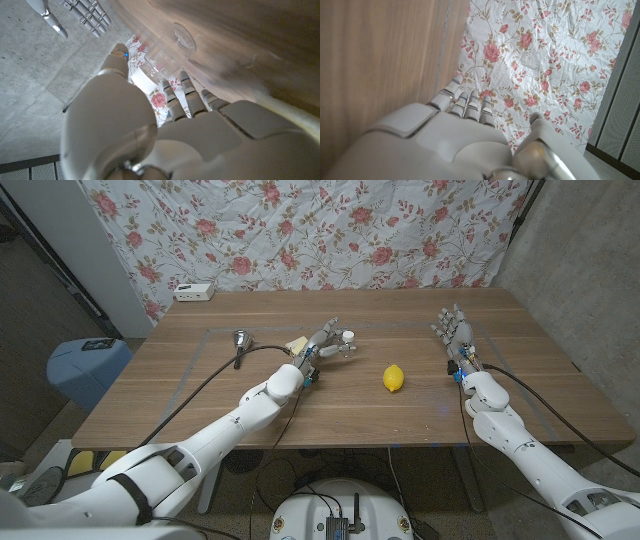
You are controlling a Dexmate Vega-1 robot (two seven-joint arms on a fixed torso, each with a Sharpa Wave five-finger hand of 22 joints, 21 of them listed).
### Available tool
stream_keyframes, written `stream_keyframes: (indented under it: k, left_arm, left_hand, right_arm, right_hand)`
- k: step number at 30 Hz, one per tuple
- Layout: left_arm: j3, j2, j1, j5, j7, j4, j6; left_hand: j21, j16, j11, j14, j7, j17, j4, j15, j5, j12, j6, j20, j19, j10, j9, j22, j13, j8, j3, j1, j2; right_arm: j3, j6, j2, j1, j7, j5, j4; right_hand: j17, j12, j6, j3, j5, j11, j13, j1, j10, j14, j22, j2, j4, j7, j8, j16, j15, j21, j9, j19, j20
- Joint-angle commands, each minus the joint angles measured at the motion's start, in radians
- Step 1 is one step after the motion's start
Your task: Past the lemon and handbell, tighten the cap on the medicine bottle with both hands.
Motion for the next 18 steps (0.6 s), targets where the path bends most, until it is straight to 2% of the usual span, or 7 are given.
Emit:
stream_keyframes:
  k: [1, 10, 14, 18]
  left_arm:
    - [0.004, -0.017, -0.01, -0.001, 0.007, 0.037, -0.015]
    - [0.01, -0.033, -0.022, -0.001, 0.011, 0.074, -0.035]
    - [0.012, -0.038, -0.026, -0.001, 0.01, 0.084, -0.036]
    - [0.015, -0.04, -0.029, 0.001, 0.013, 0.084, -0.025]
  left_hand:
    - [0.002, 0.005, 0.0, 0.015, -0.006, 0.002, 0.003, -0.139, 0.003, -0.001, -0.057, -0.034, 0.009, 0.011, 0.001, 0.002, 0.002, 0.001, -0.004, 0.016, 0.001]
    - [0.003, 0.006, 0.002, 0.026, -0.008, 0.002, 0.002, -0.137, 0.002, 0.0, -0.048, -0.031, 0.017, 0.023, 0.001, 0.002, 0.002, 0.002, -0.005, 0.023, 0.005]
    - [0.007, 0.007, 0.003, 0.041, -0.01, 0.003, 0.002, -0.134, -0.001, 0.003, -0.04, -0.049, 0.034, 0.042, 0.001, 0.002, 0.002, 0.002, -0.007, 0.03, 0.01]
    - [0.006, 0.007, 0.001, 0.045, -0.01, 0.003, 0.002, -0.134, -0.002, 0.002, -0.037, -0.053, 0.037, 0.044, 0.001, 0.002, 0.002, 0.002, -0.008, 0.033, 0.011]
  right_arm:
    - [0.001, 0.001, 0.001, -0.002, -0.006, -0.001, -0.004]
    - [0.001, 0.002, 0.003, 0.001, 0.002, 0.003, 0.004]
    - [0.002, 0.004, 0.003, 0.001, 0.002, 0.004, 0.006]
    - [0.004, 0.006, 0.004, -0.002, 0.002, 0.006, 0.009]
  right_hand:
    - [0.002, 0.004, 0.007, -0.003, 0.003, 0.0, 0.005, -0.005, 0.004, 0.008, 0.005, 0.004, -0.001, -0.006, 0.003, 0.005, 0.002, 0.006, 0.005, 0.002, -0.048]
    - [0.002, 0.005, 0.007, -0.004, 0.004, 0.0, 0.005, -0.005, 0.005, 0.007, 0.005, 0.004, -0.001, -0.006, 0.003, 0.004, 0.002, 0.006, 0.005, 0.002, -0.047]
    - [0.002, 0.004, 0.008, -0.004, 0.004, -0.001, 0.005, -0.005, 0.005, 0.007, 0.005, 0.004, -0.001, -0.007, 0.003, 0.004, 0.002, 0.006, 0.005, 0.002, -0.048]
    - [0.002, 0.004, 0.007, -0.005, 0.005, -0.001, 0.005, -0.005, 0.005, 0.007, 0.005, 0.004, -0.001, -0.006, 0.003, 0.004, 0.002, 0.006, 0.005, 0.001, -0.047]
